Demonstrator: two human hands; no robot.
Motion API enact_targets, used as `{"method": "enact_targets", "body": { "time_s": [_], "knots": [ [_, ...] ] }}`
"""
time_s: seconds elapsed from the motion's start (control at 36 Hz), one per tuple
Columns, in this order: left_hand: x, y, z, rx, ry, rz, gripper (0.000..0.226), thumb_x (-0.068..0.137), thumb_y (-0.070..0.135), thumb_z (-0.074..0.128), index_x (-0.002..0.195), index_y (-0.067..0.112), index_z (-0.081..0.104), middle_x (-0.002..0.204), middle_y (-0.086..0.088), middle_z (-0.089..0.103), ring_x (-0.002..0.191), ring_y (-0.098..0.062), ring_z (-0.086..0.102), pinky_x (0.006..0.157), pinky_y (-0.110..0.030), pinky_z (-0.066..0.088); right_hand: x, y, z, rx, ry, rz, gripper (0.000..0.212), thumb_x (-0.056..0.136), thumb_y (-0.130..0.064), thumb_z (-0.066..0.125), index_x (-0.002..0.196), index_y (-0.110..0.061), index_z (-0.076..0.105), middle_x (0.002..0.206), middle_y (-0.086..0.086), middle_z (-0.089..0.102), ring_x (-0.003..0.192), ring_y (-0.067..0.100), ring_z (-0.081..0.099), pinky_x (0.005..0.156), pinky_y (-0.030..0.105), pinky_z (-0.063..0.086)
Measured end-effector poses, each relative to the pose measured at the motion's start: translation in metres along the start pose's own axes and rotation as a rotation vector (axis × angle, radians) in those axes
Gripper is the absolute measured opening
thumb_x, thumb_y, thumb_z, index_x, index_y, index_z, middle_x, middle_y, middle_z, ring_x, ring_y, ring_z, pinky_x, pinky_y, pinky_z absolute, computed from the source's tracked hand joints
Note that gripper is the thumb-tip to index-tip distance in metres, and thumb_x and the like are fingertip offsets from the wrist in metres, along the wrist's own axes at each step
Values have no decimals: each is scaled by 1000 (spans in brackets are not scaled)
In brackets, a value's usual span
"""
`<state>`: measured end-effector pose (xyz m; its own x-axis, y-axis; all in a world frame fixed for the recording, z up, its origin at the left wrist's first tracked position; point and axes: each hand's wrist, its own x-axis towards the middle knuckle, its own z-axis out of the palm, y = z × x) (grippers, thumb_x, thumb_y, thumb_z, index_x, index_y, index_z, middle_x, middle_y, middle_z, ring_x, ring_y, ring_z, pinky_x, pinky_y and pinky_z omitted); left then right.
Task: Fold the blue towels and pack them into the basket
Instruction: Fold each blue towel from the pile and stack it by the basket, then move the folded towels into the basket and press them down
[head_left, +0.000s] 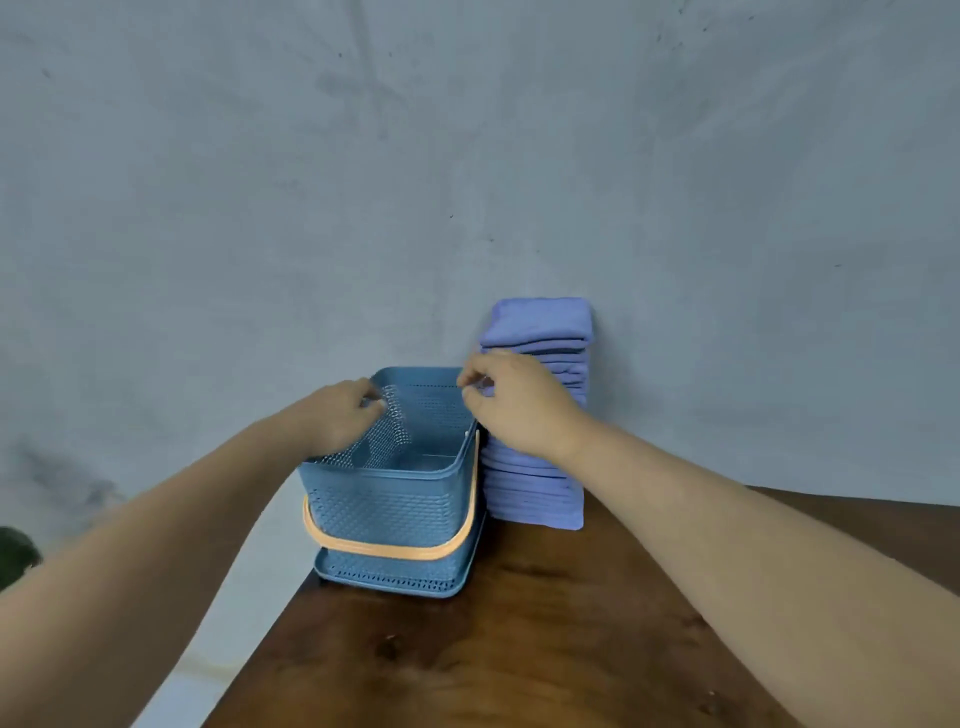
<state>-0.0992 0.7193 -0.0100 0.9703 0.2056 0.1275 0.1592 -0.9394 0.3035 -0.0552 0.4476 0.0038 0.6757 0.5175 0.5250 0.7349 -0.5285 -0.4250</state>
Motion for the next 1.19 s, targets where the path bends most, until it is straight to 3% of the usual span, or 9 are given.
{"method": "enact_targets", "body": {
  "time_s": [0.17, 0.25, 0.39, 0.53, 0.69, 0.81, 0.92, 1.06, 1.19],
  "knots": [
    [-44, -27, 17, -45, 6, -64, 28, 110, 38, 48, 125, 23, 66, 125, -2, 69, 109, -21, 62, 94, -35, 46, -29, -20, 63, 81, -72, 365, 56, 95, -44, 64, 144, -21, 50, 141, 4, 47, 122, 28, 58, 103, 45, 49],
    [-66, -27, 20, -77, 41, -77, 30, 108, 27, 43, 122, 24, 70, 128, -1, 69, 110, -20, 60, 95, -33, 46, -30, -19, 77, 294, -69, 551, 68, 80, -39, 71, 140, -20, 46, 140, 5, 50, 122, 27, 59, 104, 45, 51],
    [-103, -16, 11, 42, 37, -107, 36, 98, 45, 42, 130, 37, 58, 122, 1, 70, 107, -24, 63, 94, -39, 51, -45, -27, 63, 661, -219, 756, 41, 94, -13, 55, 134, -20, 51, 131, 2, 58, 111, 24, 60, 67, 40, 60],
    [-129, 3, -3, 314, 41, -49, 73, 96, 58, 45, 163, 42, 21, 156, 2, 51, 132, -31, 59, 103, -45, 50, -56, -28, 33, 533, -383, 714, 36, 96, -5, 49, 129, -15, 61, 133, 10, 63, 116, 32, 63, 65, 45, 66],
    [-139, 31, -21, 310, 66, -44, 60, 99, 54, 47, 154, 33, 40, 151, 2, 53, 132, -28, 57, 103, -44, 49, -83, -18, -6, 357, -505, 637, 42, 94, -1, 49, 126, -20, 68, 117, 10, 76, 106, 33, 74, 84, 57, 64],
    [-139, 52, -24, 291, 32, -17, 55, 99, 51, 51, 150, 32, 46, 149, 1, 54, 130, -28, 56, 103, -46, 49, -106, 1, -42, 200, -546, 604, 62, 84, 10, 45, 129, -26, 67, 110, 16, 76, 94, 43, 76, 75, 59, 65],
    [-135, 84, -22, 281, -19, 42, 58, 99, 51, 53, 153, 33, 44, 155, 2, 50, 135, -26, 54, 108, -46, 46, -126, 25, -85, -34, -585, 529, 70, 85, 12, 50, 137, -34, 60, 105, 11, 69, 73, 31, 66, 48, 35, 57],
    [-137, 137, -5, 179, -182, 213, 61, 103, 42, 59, 159, 28, 40, 163, -1, 46, 143, -23, 49, 115, -34, 38, -154, 59, -127, -247, -595, 391, 48, 98, -2, 47, 136, -25, 67, 123, -1, 70, 101, 18, 64, 78, 24, 46],
    [-133, 180, 17, 252, -302, 365, 45, 101, 38, 64, 144, 31, 55, 139, 4, 62, 117, -20, 60, 106, -37, 47, -178, 89, -156, -256, -538, 394, 43, 94, -2, 50, 114, -32, 75, 112, -5, 77, 102, 20, 72, 91, 31, 55]
  ]
}}
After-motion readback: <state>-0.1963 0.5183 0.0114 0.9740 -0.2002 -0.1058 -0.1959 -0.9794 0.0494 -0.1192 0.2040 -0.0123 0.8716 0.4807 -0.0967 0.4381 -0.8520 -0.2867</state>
